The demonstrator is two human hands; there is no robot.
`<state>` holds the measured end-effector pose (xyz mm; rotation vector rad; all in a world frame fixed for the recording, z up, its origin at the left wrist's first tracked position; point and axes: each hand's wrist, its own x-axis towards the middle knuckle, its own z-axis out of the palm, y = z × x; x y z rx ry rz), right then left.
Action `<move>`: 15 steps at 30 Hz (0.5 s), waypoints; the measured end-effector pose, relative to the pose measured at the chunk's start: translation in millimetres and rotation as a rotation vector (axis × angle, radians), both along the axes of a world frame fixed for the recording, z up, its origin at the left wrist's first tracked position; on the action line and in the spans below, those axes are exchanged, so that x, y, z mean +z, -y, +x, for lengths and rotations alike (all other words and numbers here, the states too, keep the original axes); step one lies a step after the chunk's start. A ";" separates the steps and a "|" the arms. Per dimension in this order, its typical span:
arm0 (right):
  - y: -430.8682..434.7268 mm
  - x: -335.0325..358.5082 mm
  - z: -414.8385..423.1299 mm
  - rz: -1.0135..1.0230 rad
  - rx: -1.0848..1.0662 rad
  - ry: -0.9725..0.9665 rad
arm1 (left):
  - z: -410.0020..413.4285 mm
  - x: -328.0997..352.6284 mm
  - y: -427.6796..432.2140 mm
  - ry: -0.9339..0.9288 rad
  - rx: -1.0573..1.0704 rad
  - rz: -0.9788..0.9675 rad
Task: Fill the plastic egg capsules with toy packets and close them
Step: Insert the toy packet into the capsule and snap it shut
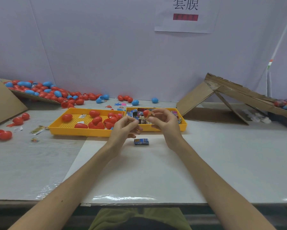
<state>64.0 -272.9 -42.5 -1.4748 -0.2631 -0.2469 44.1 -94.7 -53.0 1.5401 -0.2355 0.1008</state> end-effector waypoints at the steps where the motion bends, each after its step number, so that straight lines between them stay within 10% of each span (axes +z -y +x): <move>1: 2.7 0.2 1.9 0.045 -0.009 -0.030 | -0.2 -1.6 0.0 0.043 0.001 0.091; 7: 14.1 3.4 11.1 0.174 0.012 -0.227 | -3.1 -14.9 3.0 0.252 -0.044 0.776; 12: 28.6 32.7 30.8 0.056 0.212 -0.420 | -0.3 -17.7 0.7 0.296 -0.048 0.765; 15: 57.4 87.3 56.6 0.461 0.080 -0.287 | 0.0 -19.3 0.4 0.303 -0.051 0.745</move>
